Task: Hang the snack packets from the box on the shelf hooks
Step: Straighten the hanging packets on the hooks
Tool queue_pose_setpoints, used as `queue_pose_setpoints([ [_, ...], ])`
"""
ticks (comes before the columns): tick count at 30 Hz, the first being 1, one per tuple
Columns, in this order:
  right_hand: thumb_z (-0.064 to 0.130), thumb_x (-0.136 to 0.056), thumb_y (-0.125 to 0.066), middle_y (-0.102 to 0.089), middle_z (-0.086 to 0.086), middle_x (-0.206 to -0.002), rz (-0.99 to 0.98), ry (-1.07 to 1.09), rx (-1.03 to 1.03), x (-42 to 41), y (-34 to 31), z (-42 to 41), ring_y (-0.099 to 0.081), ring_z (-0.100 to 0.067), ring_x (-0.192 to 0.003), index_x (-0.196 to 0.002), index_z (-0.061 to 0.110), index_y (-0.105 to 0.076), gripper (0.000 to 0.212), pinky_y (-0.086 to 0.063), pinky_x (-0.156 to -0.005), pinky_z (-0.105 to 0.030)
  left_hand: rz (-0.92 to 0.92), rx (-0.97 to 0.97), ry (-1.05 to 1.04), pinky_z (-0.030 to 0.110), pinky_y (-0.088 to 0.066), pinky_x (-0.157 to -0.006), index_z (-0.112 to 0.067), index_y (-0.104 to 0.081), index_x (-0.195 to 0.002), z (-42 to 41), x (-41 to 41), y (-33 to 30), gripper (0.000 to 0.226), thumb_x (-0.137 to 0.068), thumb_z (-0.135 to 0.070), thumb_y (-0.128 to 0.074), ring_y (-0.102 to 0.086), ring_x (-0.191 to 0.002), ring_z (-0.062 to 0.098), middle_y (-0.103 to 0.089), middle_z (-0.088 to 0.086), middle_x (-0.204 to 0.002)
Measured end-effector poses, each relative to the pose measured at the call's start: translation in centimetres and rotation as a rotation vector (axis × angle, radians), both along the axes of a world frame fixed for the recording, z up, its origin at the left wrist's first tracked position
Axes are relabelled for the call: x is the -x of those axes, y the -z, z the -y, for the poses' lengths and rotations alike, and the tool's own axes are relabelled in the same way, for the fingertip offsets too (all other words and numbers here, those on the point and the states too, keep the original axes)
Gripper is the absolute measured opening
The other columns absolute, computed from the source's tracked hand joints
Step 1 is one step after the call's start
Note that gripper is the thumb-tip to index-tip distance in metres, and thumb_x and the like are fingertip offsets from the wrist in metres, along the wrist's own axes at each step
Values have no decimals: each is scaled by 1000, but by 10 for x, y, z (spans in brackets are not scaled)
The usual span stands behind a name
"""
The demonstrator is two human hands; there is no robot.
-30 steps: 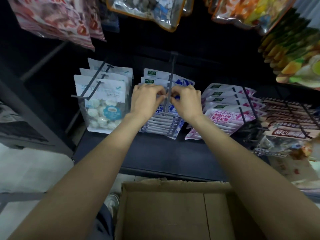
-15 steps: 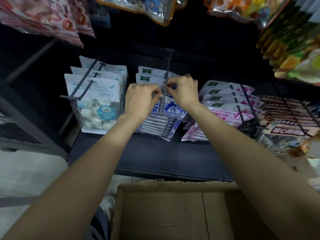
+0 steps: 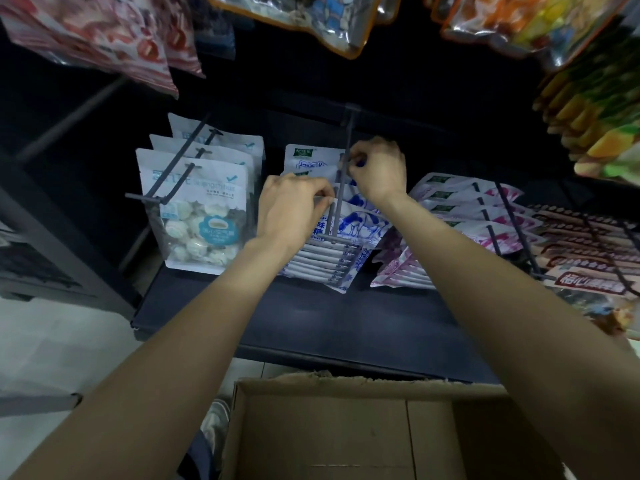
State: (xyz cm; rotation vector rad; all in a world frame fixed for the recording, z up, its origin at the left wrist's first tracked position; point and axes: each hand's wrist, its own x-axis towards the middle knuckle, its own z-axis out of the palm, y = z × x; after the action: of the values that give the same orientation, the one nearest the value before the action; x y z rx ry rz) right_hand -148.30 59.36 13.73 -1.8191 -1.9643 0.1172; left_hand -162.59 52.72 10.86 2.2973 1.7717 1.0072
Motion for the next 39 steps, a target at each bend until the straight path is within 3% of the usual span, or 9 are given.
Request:
queue_pose_setpoints([
  [5,29,-96,-51,-60,-5,-123,25,7,32,-1,-2,-10,-45,-30,-119,-110,18,-69,26,-31,-97,-35,9,-14,10,34,-35,-90,-23,-70,-97,-1,0,0,14,-91,-30,-60,-61,-92,21,-72,-3,-95],
  [17,21,-96,-48,-61,-6,-125,89,5,22,-2,0,-13,-45,-35,-117,-113,18,-69,26,-34,-97,-39,25,-118,10,30,-33,-85,-20,-69,-103,16,29,-19,21,-93,-31,-55,-56,-99,22,-69,-2,-102],
  [19,15,-94,-51,-66,-6,-118,-52,10,-13,-8,-4,-8,-56,-31,-107,-109,17,-71,25,-43,-92,-36,65,-158,-33,30,-34,-81,-18,-69,-97,24,56,-31,19,-93,-29,-54,-57,-93,22,-70,-2,-95],
  [22,8,-90,-50,-71,-5,-106,-298,53,-117,-7,-28,7,-62,-17,-78,-102,19,-73,28,-46,-68,-23,162,-216,-152,32,-41,-77,-16,-68,-88,42,110,-42,18,-91,-27,-54,-57,-84,18,-68,-5,-86],
  [26,9,-87,-52,-69,4,-88,-325,-180,-74,34,-71,40,-59,-5,-73,-95,26,-74,29,-44,-66,-19,477,-98,-350,25,-44,-77,-30,-66,-81,52,179,-41,15,-88,-32,-53,-58,-78,2,-66,-14,-81],
  [28,9,-88,-53,-65,10,-78,-218,-358,-2,70,-78,51,-57,1,-64,-96,25,-74,27,-44,-60,-12,394,0,-342,25,-45,-79,-33,-67,-88,39,203,-32,12,-91,-33,-55,-61,-86,4,-68,-13,-88],
  [31,12,-89,-51,-69,1,-106,10,-489,2,121,-63,47,-63,-16,-96,-108,22,-70,28,-48,-86,-28,96,133,-198,31,-43,-87,-21,-67,-110,15,216,-25,20,-92,-26,-59,-59,-105,22,-68,0,-107],
  [34,18,-95,-48,-64,-3,-121,155,-473,84,150,-33,35,-58,-25,-111,-119,20,-64,28,-44,-96,-36,-98,191,-159,38,-42,-93,-20,-65,-118,-3,206,-23,28,-91,-26,-60,-52,-111,31,-64,7,-119],
  [39,18,-95,-49,-64,-5,-117,108,-391,88,167,-8,28,-58,-26,-107,-117,18,-65,27,-41,-92,-34,-177,164,-235,39,-40,-91,-23,-67,-115,-14,192,-19,29,-90,-34,-58,-52,-108,35,-63,13,-117],
])
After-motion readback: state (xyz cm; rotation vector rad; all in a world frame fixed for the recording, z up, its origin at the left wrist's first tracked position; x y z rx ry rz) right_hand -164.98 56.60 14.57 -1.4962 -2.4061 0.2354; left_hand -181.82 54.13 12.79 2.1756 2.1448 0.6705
